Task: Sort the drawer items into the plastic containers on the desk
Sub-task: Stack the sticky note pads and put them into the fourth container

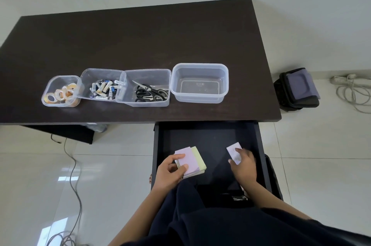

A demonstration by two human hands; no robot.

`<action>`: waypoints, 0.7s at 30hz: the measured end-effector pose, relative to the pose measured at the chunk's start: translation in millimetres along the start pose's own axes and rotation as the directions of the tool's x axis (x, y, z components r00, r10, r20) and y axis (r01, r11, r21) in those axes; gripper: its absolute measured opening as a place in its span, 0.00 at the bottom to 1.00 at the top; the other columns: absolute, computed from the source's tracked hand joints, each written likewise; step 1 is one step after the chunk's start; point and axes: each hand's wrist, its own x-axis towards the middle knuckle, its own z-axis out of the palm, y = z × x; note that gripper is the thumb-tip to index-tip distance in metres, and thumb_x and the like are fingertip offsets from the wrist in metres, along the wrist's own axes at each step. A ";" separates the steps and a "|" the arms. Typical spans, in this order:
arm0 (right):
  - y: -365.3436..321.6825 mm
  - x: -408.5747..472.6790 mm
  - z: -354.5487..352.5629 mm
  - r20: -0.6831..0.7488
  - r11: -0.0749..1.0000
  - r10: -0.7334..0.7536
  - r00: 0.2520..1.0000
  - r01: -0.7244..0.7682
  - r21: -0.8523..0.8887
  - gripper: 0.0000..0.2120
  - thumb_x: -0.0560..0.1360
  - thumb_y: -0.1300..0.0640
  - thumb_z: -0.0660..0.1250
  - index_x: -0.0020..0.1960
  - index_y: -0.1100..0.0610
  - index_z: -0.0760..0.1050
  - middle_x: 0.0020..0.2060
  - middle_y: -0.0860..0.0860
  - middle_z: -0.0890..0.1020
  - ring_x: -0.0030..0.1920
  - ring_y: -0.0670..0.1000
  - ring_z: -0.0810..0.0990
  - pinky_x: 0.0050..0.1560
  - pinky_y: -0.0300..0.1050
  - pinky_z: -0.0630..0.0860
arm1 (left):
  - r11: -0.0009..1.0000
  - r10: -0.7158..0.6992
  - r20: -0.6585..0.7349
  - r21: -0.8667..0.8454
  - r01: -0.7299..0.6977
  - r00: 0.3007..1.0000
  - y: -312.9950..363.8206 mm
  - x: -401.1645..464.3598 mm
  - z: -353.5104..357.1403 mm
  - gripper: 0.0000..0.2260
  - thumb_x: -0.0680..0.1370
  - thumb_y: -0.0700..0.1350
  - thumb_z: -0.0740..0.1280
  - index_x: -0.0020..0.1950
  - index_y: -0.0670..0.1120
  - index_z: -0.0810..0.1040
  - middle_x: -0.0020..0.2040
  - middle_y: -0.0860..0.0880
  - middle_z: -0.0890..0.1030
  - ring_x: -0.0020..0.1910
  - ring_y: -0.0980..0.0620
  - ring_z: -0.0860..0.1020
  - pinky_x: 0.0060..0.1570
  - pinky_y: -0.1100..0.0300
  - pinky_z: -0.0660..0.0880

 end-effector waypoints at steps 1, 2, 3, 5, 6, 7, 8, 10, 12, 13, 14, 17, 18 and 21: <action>2.5 2.1 2.2 0.015 1.000 0.003 1.000 -0.002 -0.027 0.22 0.71 0.62 0.70 0.64 0.60 0.73 0.65 0.59 0.69 0.64 0.59 0.71 0.63 0.48 0.68 | 1.000 0.001 0.003 0.004 -0.001 1.000 0.2 -1.0 -0.8 0.11 0.73 0.36 0.70 0.48 0.52 0.78 0.41 0.45 0.81 0.33 0.51 0.76 0.30 0.65 0.73; 2.9 3.3 4.2 0.020 0.998 0.010 1.000 -0.008 -0.057 0.21 0.71 0.64 0.69 0.64 0.60 0.73 0.65 0.59 0.68 0.63 0.59 0.71 0.62 0.47 0.68 | 1.000 0.002 0.008 0.008 -0.002 1.000 0.6 -1.7 -1.7 0.11 0.73 0.36 0.70 0.48 0.52 0.78 0.41 0.46 0.80 0.35 0.50 0.76 0.32 0.63 0.74; 2.4 4.1 5.1 0.016 0.996 0.019 1.000 -0.018 -0.088 0.20 0.71 0.64 0.69 0.63 0.60 0.74 0.65 0.59 0.68 0.63 0.59 0.70 0.60 0.47 0.68 | 1.000 0.006 0.014 0.011 -0.006 1.000 1.0 -2.4 -2.7 0.12 0.73 0.36 0.70 0.48 0.52 0.78 0.42 0.48 0.80 0.37 0.49 0.77 0.35 0.60 0.75; 0.0 4.9 5.6 0.004 0.990 0.022 1.000 -0.021 -0.141 0.19 0.71 0.64 0.68 0.62 0.58 0.74 0.63 0.58 0.68 0.62 0.59 0.68 0.58 0.48 0.69 | 1.000 0.019 0.028 0.018 -0.019 0.999 1.0 -2.9 -4.9 0.12 0.73 0.35 0.70 0.49 0.52 0.78 0.45 0.49 0.80 0.40 0.49 0.78 0.40 0.55 0.77; -1.0 5.3 5.2 0.007 0.987 0.020 1.000 -0.018 -0.162 0.18 0.71 0.64 0.67 0.61 0.58 0.74 0.63 0.58 0.69 0.61 0.59 0.68 0.57 0.49 0.70 | 0.999 0.025 0.032 0.022 -0.026 0.999 0.3 -3.0 -5.9 0.12 0.73 0.35 0.70 0.49 0.52 0.78 0.47 0.47 0.80 0.42 0.49 0.79 0.41 0.54 0.77; -2.4 5.3 4.8 0.010 0.985 0.022 1.000 -0.020 -0.171 0.18 0.71 0.63 0.67 0.61 0.58 0.75 0.62 0.58 0.69 0.60 0.59 0.68 0.56 0.49 0.70 | 0.999 0.028 0.033 0.028 -0.029 0.999 -0.4 -3.2 -6.9 0.12 0.72 0.35 0.71 0.49 0.52 0.78 0.48 0.45 0.80 0.42 0.49 0.79 0.42 0.54 0.77; -4.5 5.0 4.5 0.003 0.987 0.023 1.000 -0.022 -0.160 0.18 0.70 0.62 0.68 0.60 0.58 0.76 0.61 0.58 0.70 0.59 0.59 0.69 0.56 0.48 0.70 | 0.999 0.028 0.031 0.031 -0.029 0.999 -1.0 -3.2 -7.7 0.13 0.72 0.35 0.71 0.49 0.52 0.78 0.49 0.43 0.81 0.42 0.49 0.79 0.42 0.54 0.77; -12.8 2.8 2.8 -0.036 0.998 0.024 0.999 -0.026 -0.058 0.17 0.68 0.61 0.69 0.57 0.58 0.78 0.57 0.59 0.73 0.56 0.60 0.73 0.54 0.45 0.70 | 0.999 0.024 0.022 0.023 -0.025 0.999 -2.0 -2.2 -8.4 0.13 0.72 0.35 0.71 0.48 0.52 0.78 0.49 0.40 0.81 0.42 0.48 0.79 0.42 0.53 0.77; -25.0 -2.6 -0.5 -0.055 0.995 0.012 0.998 -0.006 0.098 0.14 0.68 0.62 0.70 0.54 0.58 0.79 0.54 0.58 0.75 0.51 0.57 0.76 0.53 0.43 0.70 | 1.000 0.014 0.016 0.013 -0.014 1.000 -1.9 -0.7 -7.4 0.13 0.72 0.35 0.71 0.48 0.52 0.78 0.49 0.40 0.81 0.41 0.48 0.79 0.42 0.53 0.77; -31.7 -6.4 -2.4 -0.056 0.985 -0.001 0.998 0.011 0.173 0.12 0.69 0.62 0.70 0.53 0.58 0.80 0.53 0.56 0.75 0.49 0.54 0.76 0.52 0.42 0.72 | 1.000 0.009 0.017 0.017 -0.010 1.000 -1.7 0.1 -6.3 0.12 0.72 0.36 0.71 0.48 0.53 0.78 0.48 0.41 0.82 0.40 0.49 0.79 0.41 0.53 0.77; -38.3 -10.7 -3.8 -0.061 0.971 -0.010 0.998 0.024 0.238 0.10 0.70 0.63 0.69 0.51 0.58 0.80 0.52 0.55 0.76 0.47 0.53 0.77 0.52 0.43 0.73 | 1.000 0.008 0.019 0.024 -0.008 1.000 -1.6 1.4 -4.9 0.12 0.73 0.36 0.71 0.49 0.53 0.78 0.48 0.42 0.82 0.39 0.50 0.79 0.39 0.54 0.76; -57.7 -24.7 -9.7 -0.020 0.913 0.014 1.000 -0.005 0.408 0.07 0.74 0.62 0.63 0.49 0.57 0.79 0.48 0.52 0.78 0.47 0.51 0.77 0.45 0.32 0.72 | 1.000 0.012 0.015 0.009 -0.012 1.000 -1.3 5.6 0.0 0.12 0.73 0.36 0.71 0.48 0.53 0.79 0.48 0.40 0.82 0.38 0.50 0.78 0.39 0.52 0.77; -64.2 -28.7 -10.4 0.005 0.894 0.009 1.000 -0.010 0.448 0.08 0.75 0.63 0.61 0.48 0.58 0.79 0.45 0.51 0.79 0.45 0.50 0.77 0.41 0.28 0.69 | 1.000 0.012 0.017 0.001 -0.012 1.000 -0.7 6.7 1.8 0.12 0.73 0.36 0.70 0.48 0.53 0.79 0.48 0.39 0.82 0.40 0.48 0.79 0.42 0.49 0.78; -80.7 -35.7 -9.1 -0.012 0.836 -0.030 0.999 0.032 0.547 0.10 0.77 0.65 0.58 0.44 0.56 0.77 0.38 0.48 0.79 0.40 0.47 0.75 0.36 0.27 0.69 | 1.000 0.022 0.030 -0.003 -0.022 0.999 1.3 8.7 7.4 0.12 0.73 0.36 0.70 0.48 0.53 0.78 0.47 0.40 0.82 0.41 0.49 0.80 0.42 0.52 0.78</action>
